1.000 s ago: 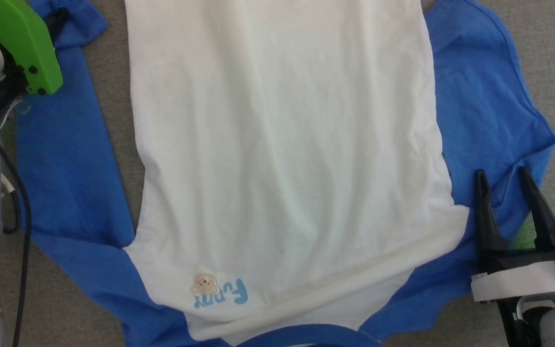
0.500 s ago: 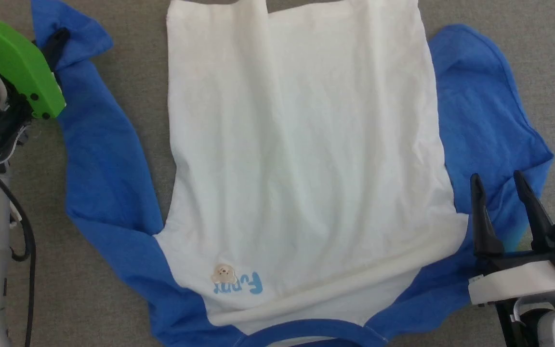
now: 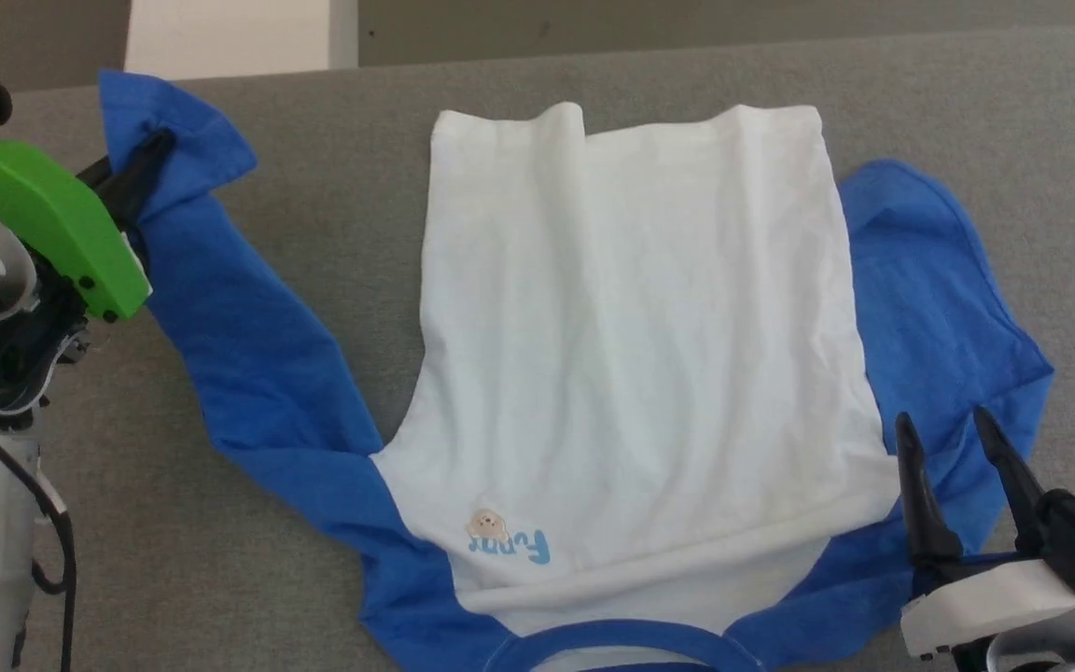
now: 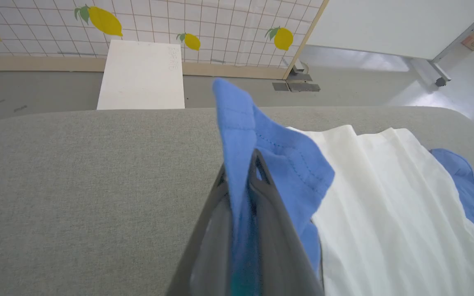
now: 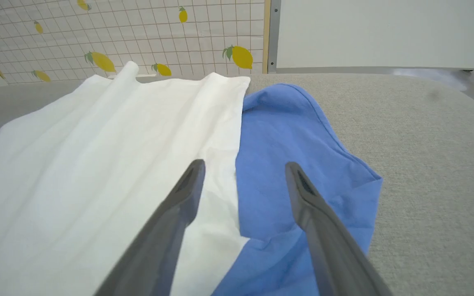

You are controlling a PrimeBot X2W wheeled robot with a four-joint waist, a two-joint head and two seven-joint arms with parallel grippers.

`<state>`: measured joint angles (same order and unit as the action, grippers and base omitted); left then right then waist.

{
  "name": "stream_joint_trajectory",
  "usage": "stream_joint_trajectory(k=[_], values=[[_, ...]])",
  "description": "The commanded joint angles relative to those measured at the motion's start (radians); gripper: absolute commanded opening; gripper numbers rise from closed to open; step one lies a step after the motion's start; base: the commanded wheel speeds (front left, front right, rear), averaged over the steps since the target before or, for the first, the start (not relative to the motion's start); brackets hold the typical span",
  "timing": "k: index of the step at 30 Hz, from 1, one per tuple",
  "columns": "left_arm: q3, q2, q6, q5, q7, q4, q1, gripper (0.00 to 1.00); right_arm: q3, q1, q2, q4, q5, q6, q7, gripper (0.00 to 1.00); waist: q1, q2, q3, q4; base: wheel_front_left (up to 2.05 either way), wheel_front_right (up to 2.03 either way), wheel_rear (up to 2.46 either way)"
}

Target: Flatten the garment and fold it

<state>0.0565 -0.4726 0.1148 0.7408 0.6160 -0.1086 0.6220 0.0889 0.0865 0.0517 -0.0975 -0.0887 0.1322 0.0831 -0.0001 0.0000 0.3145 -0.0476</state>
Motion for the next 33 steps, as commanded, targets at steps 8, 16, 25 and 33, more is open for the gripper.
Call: stream_joint_trajectory(k=[8,16,25,33], values=[[0.039,-0.066,-0.034,-0.041,0.034,0.264,-0.165,0.0,-0.007,0.05,-0.001,0.018,-0.022,-0.002,-0.003,1.0,0.0001,0.0,-0.176,0.097,0.0,0.0,0.0],[0.054,0.035,-0.166,-0.012,0.067,0.518,-0.252,0.0,-0.005,0.08,-0.001,0.026,-0.031,-0.002,-0.005,1.0,0.0001,0.0,-0.23,0.121,0.0,0.0,0.0],[0.261,0.215,-0.228,-0.127,-0.025,0.551,-0.284,0.0,-0.008,0.079,-0.001,0.018,-0.036,-0.002,-0.007,1.0,0.0001,0.0,-0.224,0.124,0.0,0.0,0.0],[0.479,0.391,-0.195,-0.189,-0.203,0.338,-0.268,0.0,0.011,0.073,-0.001,0.021,-0.041,-0.002,-0.005,1.0,0.0001,0.0,-0.2,0.109,0.0,0.0,0.0]])
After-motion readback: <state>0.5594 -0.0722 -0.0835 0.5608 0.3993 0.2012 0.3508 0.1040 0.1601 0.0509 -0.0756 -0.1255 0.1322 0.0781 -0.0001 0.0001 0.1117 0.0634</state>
